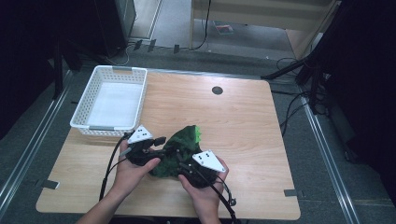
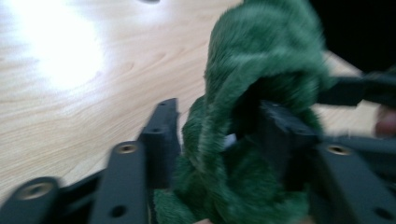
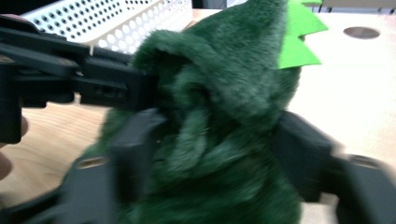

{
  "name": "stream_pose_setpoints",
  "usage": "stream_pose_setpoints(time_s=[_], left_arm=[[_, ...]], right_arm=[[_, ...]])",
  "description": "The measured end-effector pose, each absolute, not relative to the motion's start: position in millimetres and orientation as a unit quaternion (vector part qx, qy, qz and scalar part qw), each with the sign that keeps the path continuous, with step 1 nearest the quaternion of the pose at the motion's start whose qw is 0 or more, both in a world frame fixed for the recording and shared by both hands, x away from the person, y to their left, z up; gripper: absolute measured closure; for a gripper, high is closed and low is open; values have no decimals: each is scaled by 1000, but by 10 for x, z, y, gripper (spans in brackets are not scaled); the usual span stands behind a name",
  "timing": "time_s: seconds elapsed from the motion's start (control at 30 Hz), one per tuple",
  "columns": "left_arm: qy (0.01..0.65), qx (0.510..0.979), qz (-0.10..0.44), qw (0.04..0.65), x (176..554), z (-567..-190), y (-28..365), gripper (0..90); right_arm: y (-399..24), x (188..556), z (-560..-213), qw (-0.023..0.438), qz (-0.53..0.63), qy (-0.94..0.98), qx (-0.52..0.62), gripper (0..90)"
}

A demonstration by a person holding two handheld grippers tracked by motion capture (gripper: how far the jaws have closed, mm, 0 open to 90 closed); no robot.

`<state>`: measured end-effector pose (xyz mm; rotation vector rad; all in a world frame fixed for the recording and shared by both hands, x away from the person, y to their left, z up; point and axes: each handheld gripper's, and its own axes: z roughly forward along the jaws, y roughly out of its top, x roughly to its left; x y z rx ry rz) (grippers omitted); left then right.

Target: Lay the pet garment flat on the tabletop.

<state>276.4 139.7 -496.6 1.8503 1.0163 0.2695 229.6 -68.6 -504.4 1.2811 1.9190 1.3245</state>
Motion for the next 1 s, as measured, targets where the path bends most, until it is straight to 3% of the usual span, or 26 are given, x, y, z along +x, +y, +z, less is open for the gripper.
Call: stream_pose_setpoints(time_s=[0.03,0.07,0.1,0.13,0.23,0.4,0.47,0.57,0.6,0.63,0.7,0.77,0.83,0.87,0.9,0.93,1.0], left_arm=[[418,760,111,485,2764,-4966,1397,685],[414,763,107,485,2774,-4989,1388,766],[414,763,107,485,2774,-4989,1388,801],[409,763,100,491,2770,-4992,1414,842],[412,756,94,499,2775,-4992,1464,864],[453,729,65,510,2835,-5034,1655,871],[456,725,53,513,2844,-5045,1686,865],[442,721,17,533,2831,-5045,1670,857],[442,721,17,533,2831,-5045,1670,856],[436,723,13,536,2817,-5036,1644,856],[425,728,8,538,2791,-5020,1588,856],[414,732,5,541,2759,-5014,1550,857],[414,733,11,539,2751,-5011,1555,860],[417,732,13,539,2748,-5011,1571,860],[424,729,16,537,2750,-5012,1596,865],[434,726,21,534,2752,-5015,1628,865],[451,720,34,526,2762,-5036,1696,870]], right_arm=[[-686,2296,-5044,238,484,701,468,424],[-742,2380,-5047,236,473,711,464,594],[-742,2380,-5047,236,473,711,464,594],[-867,2425,-5029,233,472,708,471,739],[-1091,2458,-4961,242,477,695,480,829],[-1362,2487,-4891,264,463,684,498,825],[-1420,2505,-4907,243,472,680,505,773],[-1318,2512,-4921,164,523,692,469,593],[-1318,2512,-4921,164,523,692,469,593],[-1230,2503,-4913,147,532,701,452,535],[-932,2492,-4878,159,512,724,434,325],[-800,2544,-4904,168,475,740,446,287],[-775,2621,-4981,184,438,741,474,446],[-775,2621,-4981,184,438,741,474,446],[-870,2687,-5048,171,439,730,495,616],[-870,2687,-5048,171,439,730,495,616],[-1025,2704,-5078,185,446,719,499,729]])
